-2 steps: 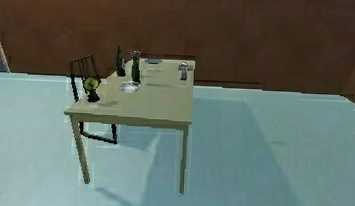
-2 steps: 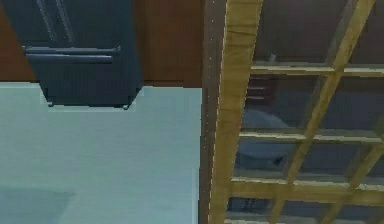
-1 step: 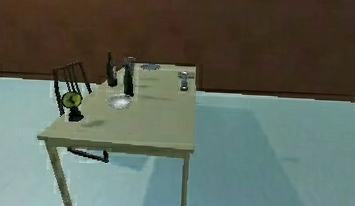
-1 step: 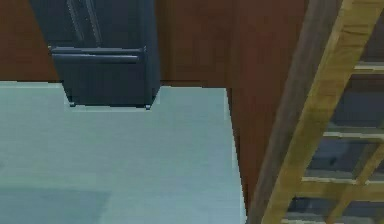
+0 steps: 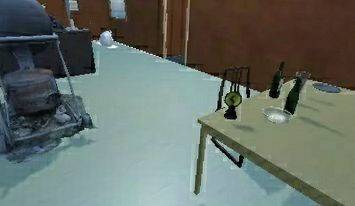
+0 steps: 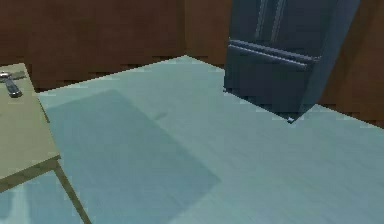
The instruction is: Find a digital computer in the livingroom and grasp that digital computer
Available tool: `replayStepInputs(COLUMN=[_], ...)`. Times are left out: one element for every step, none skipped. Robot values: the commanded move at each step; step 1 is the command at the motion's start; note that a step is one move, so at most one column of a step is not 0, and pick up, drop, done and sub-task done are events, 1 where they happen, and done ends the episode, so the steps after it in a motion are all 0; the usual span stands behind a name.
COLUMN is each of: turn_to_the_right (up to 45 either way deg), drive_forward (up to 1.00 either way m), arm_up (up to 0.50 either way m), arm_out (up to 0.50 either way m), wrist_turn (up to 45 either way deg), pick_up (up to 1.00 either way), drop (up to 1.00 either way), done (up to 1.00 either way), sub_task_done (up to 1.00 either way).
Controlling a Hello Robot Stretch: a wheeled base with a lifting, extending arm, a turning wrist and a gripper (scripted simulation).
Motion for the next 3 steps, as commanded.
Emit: replayStepInputs(turn_to_the_right=[-15.0,0.0,-6.0], drive_forward=[0.00,1.00,0.00], arm_up=[0.00,0.00,0.00], arm_out=[0.00,0.00,0.00], wrist_turn=[0.0,0.0,0.0], pick_up=[0.00,0.00,0.00], drop=[0.00,0.00,0.00], done=[0.00,0.00,0.00], sub_task_done=[0.00,0.00,0.00])
